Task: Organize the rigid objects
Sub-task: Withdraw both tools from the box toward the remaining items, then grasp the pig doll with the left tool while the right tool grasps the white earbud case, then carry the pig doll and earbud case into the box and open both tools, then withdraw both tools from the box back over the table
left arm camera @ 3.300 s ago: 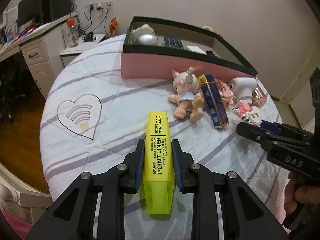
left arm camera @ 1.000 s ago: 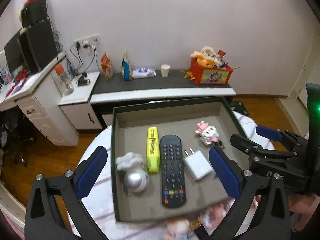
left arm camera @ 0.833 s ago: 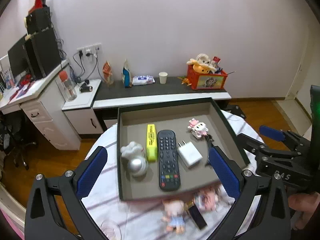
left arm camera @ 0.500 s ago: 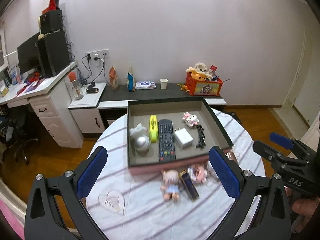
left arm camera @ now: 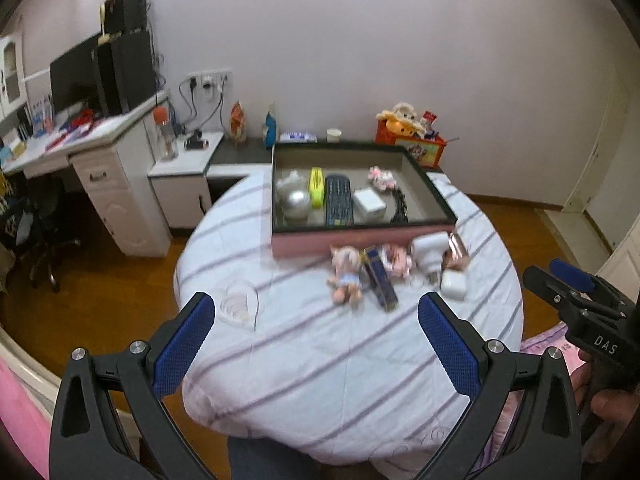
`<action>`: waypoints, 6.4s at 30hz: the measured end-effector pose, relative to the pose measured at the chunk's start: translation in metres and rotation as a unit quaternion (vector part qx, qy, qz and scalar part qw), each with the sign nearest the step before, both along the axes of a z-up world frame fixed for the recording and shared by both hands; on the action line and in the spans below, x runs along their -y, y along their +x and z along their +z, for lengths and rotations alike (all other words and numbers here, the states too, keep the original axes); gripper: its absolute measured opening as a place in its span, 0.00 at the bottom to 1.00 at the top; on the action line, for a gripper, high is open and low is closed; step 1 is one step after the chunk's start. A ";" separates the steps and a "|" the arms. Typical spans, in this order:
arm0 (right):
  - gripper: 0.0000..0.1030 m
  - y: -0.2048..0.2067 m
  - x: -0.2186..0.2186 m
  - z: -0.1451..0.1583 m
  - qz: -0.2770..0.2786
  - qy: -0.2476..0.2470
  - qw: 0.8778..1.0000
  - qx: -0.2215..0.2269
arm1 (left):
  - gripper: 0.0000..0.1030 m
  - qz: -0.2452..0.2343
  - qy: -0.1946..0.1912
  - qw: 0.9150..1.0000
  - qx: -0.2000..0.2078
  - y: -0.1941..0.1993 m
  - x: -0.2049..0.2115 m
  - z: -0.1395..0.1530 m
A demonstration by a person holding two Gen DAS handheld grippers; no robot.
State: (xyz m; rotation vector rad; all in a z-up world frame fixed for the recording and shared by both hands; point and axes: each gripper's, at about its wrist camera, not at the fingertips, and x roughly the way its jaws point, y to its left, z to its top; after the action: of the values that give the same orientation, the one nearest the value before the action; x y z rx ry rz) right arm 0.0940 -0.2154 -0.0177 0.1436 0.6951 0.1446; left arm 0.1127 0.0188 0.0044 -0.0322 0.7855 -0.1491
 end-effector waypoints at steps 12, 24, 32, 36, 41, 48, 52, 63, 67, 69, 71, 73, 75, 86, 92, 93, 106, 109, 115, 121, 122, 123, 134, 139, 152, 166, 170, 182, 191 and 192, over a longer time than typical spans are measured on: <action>0.80 -0.014 0.007 -0.022 -0.010 0.003 1.000 -0.024 | 1.00 0.006 -0.007 1.000 -0.028 -0.009 0.005 -0.035; 0.80 -0.005 0.006 -0.027 -0.005 0.000 0.999 -0.036 | 1.00 0.003 -0.001 0.999 -0.037 0.010 0.010 -0.045; 0.80 0.003 0.005 -0.030 -0.005 -0.004 0.999 -0.043 | 1.00 0.003 0.010 1.000 -0.028 0.017 0.010 -0.049; 0.80 0.008 0.004 -0.035 -0.005 -0.006 0.999 -0.050 | 1.00 0.006 0.030 0.999 -0.023 0.031 0.014 -0.061; 0.80 0.018 0.005 -0.048 -0.010 -0.010 0.998 -0.068 | 1.00 -0.002 0.069 0.997 -0.030 0.054 0.029 -0.088; 0.80 0.037 0.010 -0.065 -0.020 -0.014 0.995 -0.094 | 1.00 -0.030 0.080 0.995 -0.047 0.081 0.049 -0.117; 0.80 0.047 0.010 -0.073 -0.021 -0.016 0.994 -0.105 | 1.00 -0.032 0.077 0.995 -0.057 0.095 0.054 -0.127; 0.80 0.074 0.009 -0.101 -0.026 -0.021 0.990 -0.136 | 1.00 -0.034 0.077 0.994 -0.072 0.122 0.052 -0.146; 0.80 0.084 0.010 -0.113 -0.032 -0.017 0.988 -0.148 | 1.00 -0.041 0.076 0.993 -0.080 0.130 0.055 -0.154; 0.80 0.088 0.010 -0.116 -0.033 -0.013 0.988 -0.150 | 0.99 -0.043 0.069 0.993 -0.085 0.133 0.055 -0.157; 0.80 0.092 0.010 -0.120 -0.035 -0.011 0.988 -0.151 | 0.99 -0.043 0.058 0.994 -0.087 0.135 0.055 -0.158; 0.80 0.095 0.010 -0.123 -0.038 -0.009 0.988 -0.152 | 0.96 -0.045 0.047 0.994 -0.087 0.138 0.054 -0.158; 0.80 0.097 0.009 -0.125 -0.038 -0.008 0.988 -0.151 | 0.90 -0.047 0.039 0.994 -0.086 0.140 0.053 -0.158; 0.47 0.099 0.013 -0.131 -0.047 -0.029 0.990 -0.131 | 0.50 -0.067 0.017 0.995 -0.074 0.137 0.056 -0.153; 0.46 0.091 0.013 -0.129 -0.042 -0.031 0.991 -0.125 | 0.45 -0.064 -0.017 0.995 -0.076 0.131 0.047 -0.151; 0.46 0.089 0.014 -0.129 -0.041 -0.029 0.991 -0.125 | 0.45 -0.063 -0.021 0.995 -0.076 0.130 0.045 -0.150; 0.46 0.067 0.011 -0.100 -0.022 -0.003 0.994 -0.103 | 0.45 -0.038 -0.030 0.996 -0.070 0.099 0.012 -0.131; 0.46 0.065 0.007 -0.091 -0.014 -0.001 0.995 -0.094 | 0.45 -0.028 -0.028 0.998 -0.057 0.092 0.002 -0.117; 0.46 0.072 -0.003 -0.065 0.006 -0.005 0.998 -0.066 | 0.45 -0.028 -0.026 0.999 -0.023 0.088 -0.008 -0.081; 0.46 0.097 -0.012 -0.026 0.022 -0.029 0.999 -0.023 | 0.45 -0.038 -0.023 0.999 -0.001 0.110 0.001 -0.055; 0.46 0.102 -0.012 -0.019 0.024 -0.033 0.999 -0.015 | 0.45 -0.040 -0.026 0.999 0.002 0.116 0.002 -0.050; 0.46 0.108 -0.012 -0.013 0.026 -0.034 0.999 -0.010 | 0.45 -0.042 -0.030 0.999 0.004 0.123 0.004 -0.046; 0.47 0.202 -0.025 -0.014 0.055 -0.038 0.997 -0.036 | 0.45 -0.064 -0.035 0.997 -0.021 0.211 0.037 -0.037; 0.47 0.241 -0.024 -0.036 0.053 -0.038 0.996 -0.066 | 0.45 -0.068 -0.025 0.997 -0.040 0.241 0.050 -0.050; 0.47 0.284 -0.017 -0.077 0.045 -0.047 0.990 -0.128 | 0.45 -0.069 -0.007 0.994 -0.081 0.281 0.070 -0.082; 0.80 0.264 -0.009 -0.071 0.043 -0.040 0.992 -0.111 | 0.99 -0.045 0.004 0.999 -0.027 0.254 0.059 -0.053; 0.83 0.244 -0.002 -0.055 0.032 -0.019 0.996 -0.085 | 0.99 -0.043 0.014 0.999 -0.007 0.231 0.055 -0.030; 0.84 0.152 0.021 -0.003 0.010 0.030 0.999 -0.020 | 1.00 -0.033 0.008 0.999 0.033 0.129 0.029 0.015; 0.84 0.072 0.029 0.006 -0.010 0.029 1.000 0.005 | 1.00 -0.019 0.000 1.000 0.021 0.063 0.005 -0.006; 0.84 0.063 0.029 0.005 -0.012 0.026 1.000 0.007 | 1.00 -0.016 -0.001 1.000 0.019 0.057 0.002 -0.010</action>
State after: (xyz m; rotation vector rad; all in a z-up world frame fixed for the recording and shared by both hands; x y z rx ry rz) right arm 0.1566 -0.2442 -0.0127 0.1996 0.6760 0.1402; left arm 0.1697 0.0164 -0.0057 -0.0189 0.7479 -0.1797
